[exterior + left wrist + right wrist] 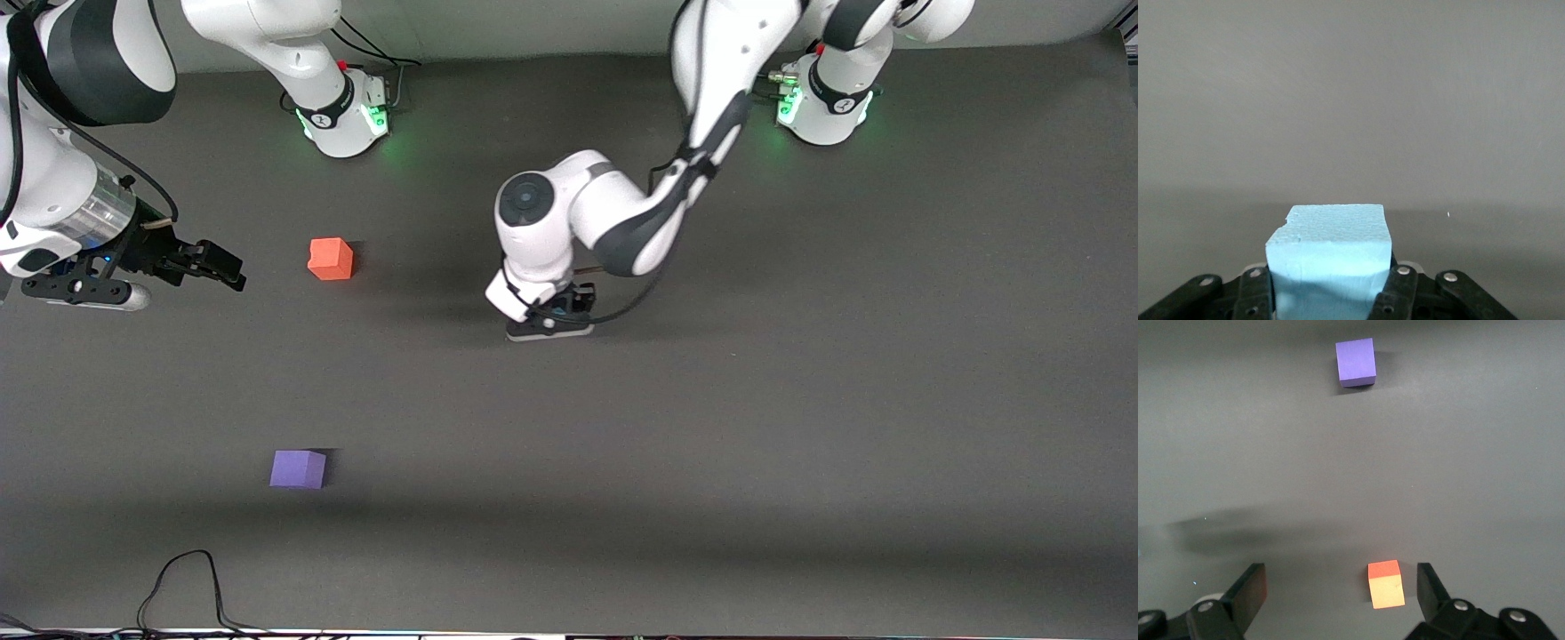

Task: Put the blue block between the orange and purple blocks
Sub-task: 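Lower the cube onto the table middle and open the left gripper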

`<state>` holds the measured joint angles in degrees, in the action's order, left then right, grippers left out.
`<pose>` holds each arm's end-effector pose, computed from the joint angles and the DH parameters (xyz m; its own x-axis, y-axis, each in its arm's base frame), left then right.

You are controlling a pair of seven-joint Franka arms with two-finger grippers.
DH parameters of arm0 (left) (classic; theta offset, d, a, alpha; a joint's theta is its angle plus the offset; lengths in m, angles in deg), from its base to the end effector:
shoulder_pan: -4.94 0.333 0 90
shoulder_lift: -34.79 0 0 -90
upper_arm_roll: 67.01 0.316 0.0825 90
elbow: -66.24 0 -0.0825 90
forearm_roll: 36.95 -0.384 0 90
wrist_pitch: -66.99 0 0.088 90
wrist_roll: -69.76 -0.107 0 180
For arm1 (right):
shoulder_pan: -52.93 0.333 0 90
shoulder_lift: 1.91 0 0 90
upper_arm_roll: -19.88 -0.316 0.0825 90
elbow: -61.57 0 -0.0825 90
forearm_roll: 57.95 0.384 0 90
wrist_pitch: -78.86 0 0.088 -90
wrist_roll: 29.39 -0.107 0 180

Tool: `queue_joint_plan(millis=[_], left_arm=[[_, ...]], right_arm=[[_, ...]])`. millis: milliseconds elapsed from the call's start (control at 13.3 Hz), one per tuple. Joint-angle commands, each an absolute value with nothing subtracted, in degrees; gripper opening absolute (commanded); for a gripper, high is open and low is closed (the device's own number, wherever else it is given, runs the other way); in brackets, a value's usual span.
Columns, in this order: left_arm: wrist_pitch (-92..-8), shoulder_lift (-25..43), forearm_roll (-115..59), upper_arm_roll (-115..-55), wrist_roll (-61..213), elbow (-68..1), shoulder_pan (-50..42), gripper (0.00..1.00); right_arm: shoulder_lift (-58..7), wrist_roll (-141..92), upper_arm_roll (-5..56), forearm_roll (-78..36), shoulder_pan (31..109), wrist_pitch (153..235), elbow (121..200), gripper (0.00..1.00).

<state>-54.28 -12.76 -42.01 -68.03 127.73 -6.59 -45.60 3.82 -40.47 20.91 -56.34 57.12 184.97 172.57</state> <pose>0.4730 -0.5841 0.2569 0.9956 0.0717 0.0611 0.0731 -0.9971 -0.0211 0.5314 0.0312 0.5284 0.9893 -0.1454 0.0087 -0.1450 -0.9889 -0.0312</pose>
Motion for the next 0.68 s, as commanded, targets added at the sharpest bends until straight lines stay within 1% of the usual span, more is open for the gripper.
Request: queue_joint_plan(millis=[0,151,377,452,527,603], left_arm=[[-56.92,-17.93,-43.54,-66.66,128.83,-3.46,-47.18,0.39],[-59.56,-19.17,-43.80,-66.48,128.74,-3.55,-47.09,0.39],[-60.27,-19.97,-43.80,-66.40,128.74,-3.55,-46.74,0.41],[-60.36,-20.14,-43.80,-66.40,128.74,-3.55,-46.74,0.48],[-60.36,-20.32,-43.80,-66.31,128.65,-3.72,-46.74,0.56],[-60.36,-20.32,-43.89,-66.31,128.48,-3.81,-46.74,0.98]], right_arm=[[4.16,-39.23,21.29,-56.11,57.41,186.52,173.72,1.00],[4.16,-39.23,21.29,-56.11,57.41,186.53,173.81,1.00],[4.16,-39.23,21.29,-56.11,57.41,186.53,173.81,1.00],[4.16,-39.23,21.29,-56.11,57.41,186.53,173.81,1.00],[4.07,-39.23,21.29,-56.11,57.41,186.53,173.81,1.00],[3.98,-39.23,21.29,-56.11,57.41,186.53,173.72,1.00]])
